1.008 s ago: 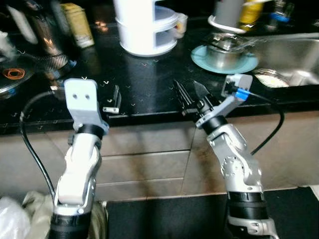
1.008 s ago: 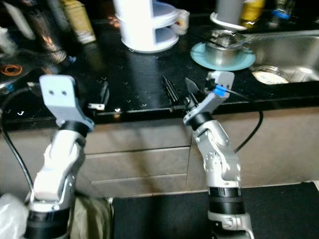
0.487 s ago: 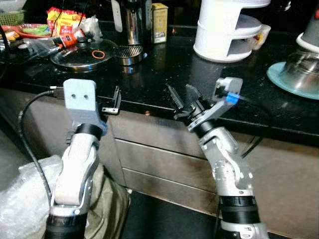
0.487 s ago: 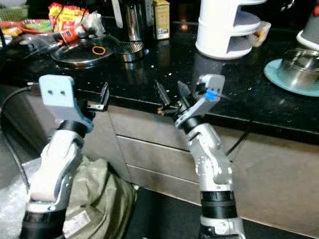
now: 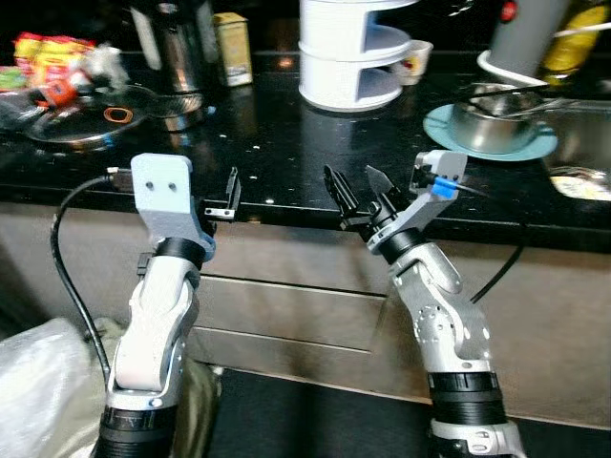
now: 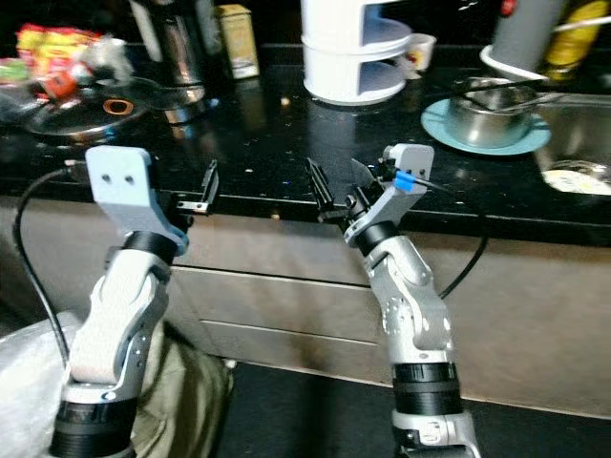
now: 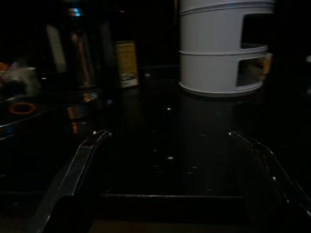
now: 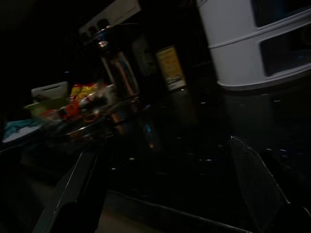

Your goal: Kitchen organization

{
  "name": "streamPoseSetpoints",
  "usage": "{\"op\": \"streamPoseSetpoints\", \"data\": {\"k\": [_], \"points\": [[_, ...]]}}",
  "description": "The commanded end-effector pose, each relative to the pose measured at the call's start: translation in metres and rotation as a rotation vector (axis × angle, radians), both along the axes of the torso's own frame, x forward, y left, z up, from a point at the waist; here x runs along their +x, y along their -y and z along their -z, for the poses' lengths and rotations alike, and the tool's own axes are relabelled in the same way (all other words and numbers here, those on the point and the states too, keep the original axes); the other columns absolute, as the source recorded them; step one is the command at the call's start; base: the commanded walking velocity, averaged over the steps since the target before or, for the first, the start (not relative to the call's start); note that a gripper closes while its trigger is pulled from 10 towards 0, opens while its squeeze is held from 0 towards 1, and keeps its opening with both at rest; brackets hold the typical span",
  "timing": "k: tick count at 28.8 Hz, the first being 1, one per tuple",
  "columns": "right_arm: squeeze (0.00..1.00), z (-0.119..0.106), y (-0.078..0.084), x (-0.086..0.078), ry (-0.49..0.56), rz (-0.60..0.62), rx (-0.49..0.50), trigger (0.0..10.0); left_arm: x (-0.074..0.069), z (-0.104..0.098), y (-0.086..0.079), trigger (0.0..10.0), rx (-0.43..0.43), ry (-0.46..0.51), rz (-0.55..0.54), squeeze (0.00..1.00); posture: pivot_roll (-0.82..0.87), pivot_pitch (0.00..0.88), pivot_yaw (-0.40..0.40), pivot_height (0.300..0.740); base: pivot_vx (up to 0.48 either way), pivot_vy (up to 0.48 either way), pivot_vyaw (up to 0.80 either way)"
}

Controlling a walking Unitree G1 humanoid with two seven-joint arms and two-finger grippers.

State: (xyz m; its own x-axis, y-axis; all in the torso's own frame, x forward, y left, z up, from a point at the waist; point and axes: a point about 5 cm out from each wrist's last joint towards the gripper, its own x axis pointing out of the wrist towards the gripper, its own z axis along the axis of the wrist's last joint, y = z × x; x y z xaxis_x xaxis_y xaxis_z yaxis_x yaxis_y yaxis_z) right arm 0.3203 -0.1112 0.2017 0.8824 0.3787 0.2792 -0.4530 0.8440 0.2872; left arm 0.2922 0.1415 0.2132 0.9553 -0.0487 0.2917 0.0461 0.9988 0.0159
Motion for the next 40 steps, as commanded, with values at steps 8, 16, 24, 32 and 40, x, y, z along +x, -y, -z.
{"op": "streamPoseSetpoints", "data": {"k": [8, 16, 24, 32, 40], "points": [[0.0, 0.0123, -0.0086, -0.0018, -0.027, -0.028, -0.056, 10.0, -0.0021, 0.0084, 0.0009, 10.0, 0.009, -0.02, 0.003, 0.0, 0.04, 0.0, -0.02, 0.74, 0.0, 0.0, 0.0], [0.0, 0.0142, -0.0099, -0.0038, -0.026, -0.035, -0.068, 10.0, -0.0029, 0.0098, 0.0027, 10.0, 0.01, -0.022, 0.018, 0.0, 0.03, 0.0, -0.014, 0.74, 0.0, -0.156, 0.0], [0.0, 0.0133, -0.0108, -0.0034, -0.022, -0.035, -0.061, 10.0, -0.0008, 0.0066, 0.0016, 10.0, 0.019, -0.013, 0.022, 0.0, 0.03, 0.0, -0.009, 0.74, 0.0, -0.283, 0.0], [0.0, 0.0114, -0.0098, -0.0027, -0.014, -0.034, -0.061, 10.0, -0.0007, 0.0063, 0.0057, 10.0, 0.018, -0.01, 0.033, 0.0, 0.03, 0.0, -0.007, 0.74, 0.0, -0.308, 0.0], [0.0, 0.0107, -0.0114, -0.0025, -0.01, -0.031, -0.059, 10.0, 0.0006, 0.004, 0.0048, 10.0, 0.02, -0.004, 0.039, 0.0, 0.05, 0.0, -0.001, 0.74, 0.0, -0.312, 0.0]]}}
